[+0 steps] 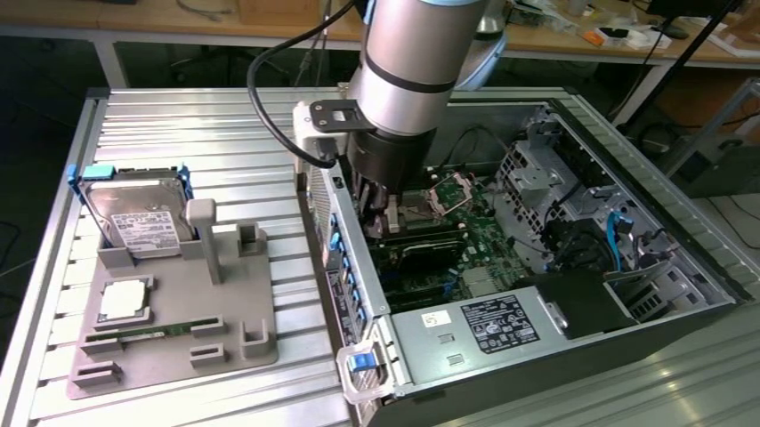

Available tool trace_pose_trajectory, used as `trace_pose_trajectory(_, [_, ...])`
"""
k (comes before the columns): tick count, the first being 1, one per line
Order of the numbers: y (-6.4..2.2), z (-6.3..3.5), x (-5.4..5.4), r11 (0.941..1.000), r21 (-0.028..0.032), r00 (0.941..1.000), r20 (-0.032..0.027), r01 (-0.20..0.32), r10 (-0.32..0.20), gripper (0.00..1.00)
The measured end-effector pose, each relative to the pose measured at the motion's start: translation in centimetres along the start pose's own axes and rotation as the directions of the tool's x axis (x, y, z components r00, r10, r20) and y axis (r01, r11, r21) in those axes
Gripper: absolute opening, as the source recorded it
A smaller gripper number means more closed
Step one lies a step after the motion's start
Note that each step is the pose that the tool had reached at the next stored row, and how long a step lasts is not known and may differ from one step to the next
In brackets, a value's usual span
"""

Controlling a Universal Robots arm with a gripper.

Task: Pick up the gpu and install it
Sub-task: 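Press down on the gpu until it lock into place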

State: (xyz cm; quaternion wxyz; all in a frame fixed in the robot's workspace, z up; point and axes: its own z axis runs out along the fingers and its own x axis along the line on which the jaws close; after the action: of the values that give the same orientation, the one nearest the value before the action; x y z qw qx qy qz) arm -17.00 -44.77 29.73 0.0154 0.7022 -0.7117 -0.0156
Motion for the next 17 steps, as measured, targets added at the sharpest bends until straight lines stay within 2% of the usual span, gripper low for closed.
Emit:
trace_pose_trajectory(4, [0.07, -0.04, 0.0, 1.0, -0.0011, 1.0, 0.0, 0.0, 0.0, 0.11])
trace_pose_trajectory(9, [0.1, -0.72, 0.0, 1.0, -0.0013, 1.0, -0.0002, 0.0, 0.0, 0.11])
trace_pose_trajectory(17, [0.13, -1.2, 0.0, 1.0, -0.0014, 1.0, -0.0001, 0.0, 0.0, 0.11])
